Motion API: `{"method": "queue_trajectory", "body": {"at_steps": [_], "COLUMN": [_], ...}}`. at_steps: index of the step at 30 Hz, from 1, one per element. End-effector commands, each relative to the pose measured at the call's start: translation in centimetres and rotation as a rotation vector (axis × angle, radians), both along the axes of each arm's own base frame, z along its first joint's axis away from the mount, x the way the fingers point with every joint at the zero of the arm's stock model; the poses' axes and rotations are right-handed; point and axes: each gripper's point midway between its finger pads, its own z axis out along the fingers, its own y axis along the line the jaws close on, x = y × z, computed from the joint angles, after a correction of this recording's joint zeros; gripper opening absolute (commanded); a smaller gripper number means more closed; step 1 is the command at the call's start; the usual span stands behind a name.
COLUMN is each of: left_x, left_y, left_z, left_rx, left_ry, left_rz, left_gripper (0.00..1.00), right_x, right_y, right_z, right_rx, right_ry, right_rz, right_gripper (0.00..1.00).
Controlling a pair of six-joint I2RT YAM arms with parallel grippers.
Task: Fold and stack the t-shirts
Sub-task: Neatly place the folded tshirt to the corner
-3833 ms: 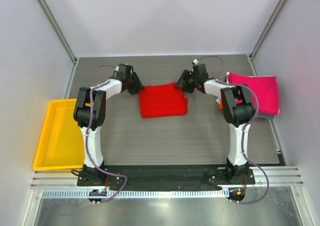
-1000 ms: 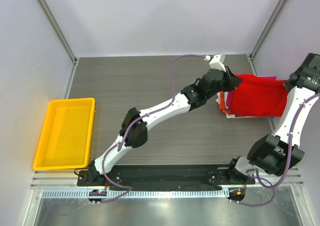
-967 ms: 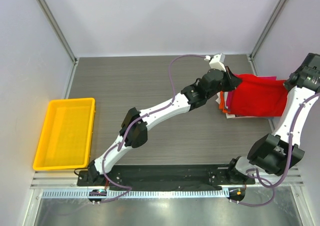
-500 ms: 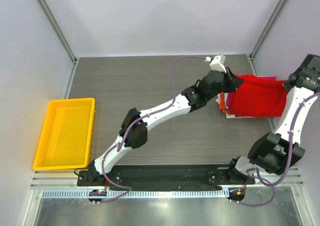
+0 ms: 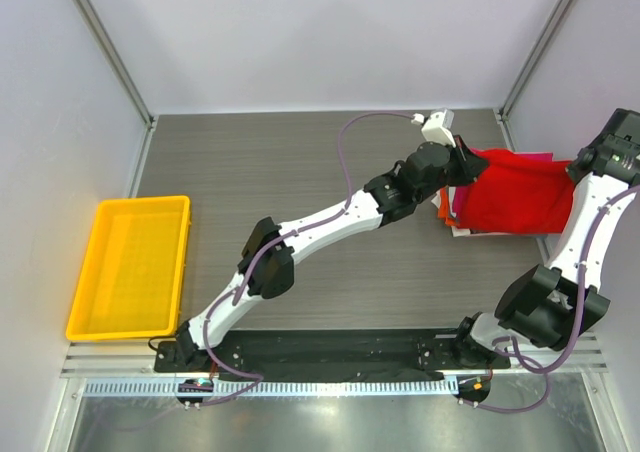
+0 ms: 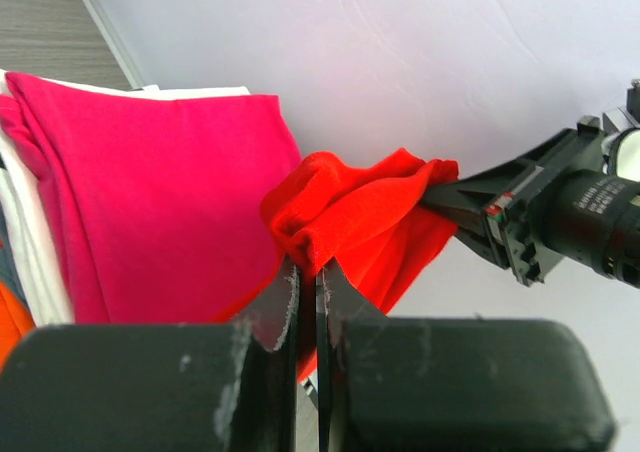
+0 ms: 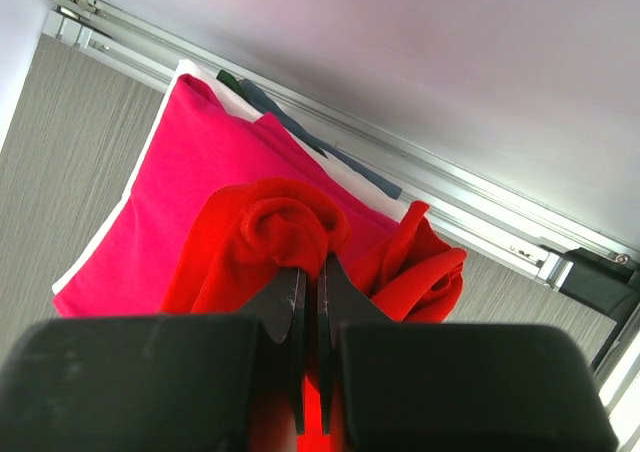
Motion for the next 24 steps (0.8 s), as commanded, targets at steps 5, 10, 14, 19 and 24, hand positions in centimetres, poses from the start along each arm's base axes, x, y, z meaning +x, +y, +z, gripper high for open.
{"method": "queue_trajectory", "body": {"at_steps": [5,10,14,19,24], "left_x": [-2.3,-2.2,-1.8,-0.5,0.3], "left_y": [3.3,3.7,3.5,3.6,3.3], "left_z": [12.8,13.2,12.8,12.2,11.6], "left_rx": [-0.174,-0.170,-0.170,-0.170,-0.192], "left_ry": [-0.143,-0.150,-0.141,-0.132,-0.122], "left_rz": [0.052,0.070,0.072,0.091,0.090], "left_gripper": [0.00,0.00,0.00,0.00,0.00], "right_x": [-1.0,-1.3,-1.0,-0.9,-0.5], "right_y": [-0.9,-0.6,-0.6,-0.7,-1.2], "right_z": [3.8,4.4,4.3,4.2,3.7], "right_rx": [-0.083,-0.084,-0.077,-0.074,-0.072], "right_ry": [-0.095,-0.112,-0.114,-0.112,-0.100], "right_rz": [-0.053,-0.048,-0.043,-0.050,-0.056], "right_gripper": [0.01,0.01,0.01,0.01,0.01]}}
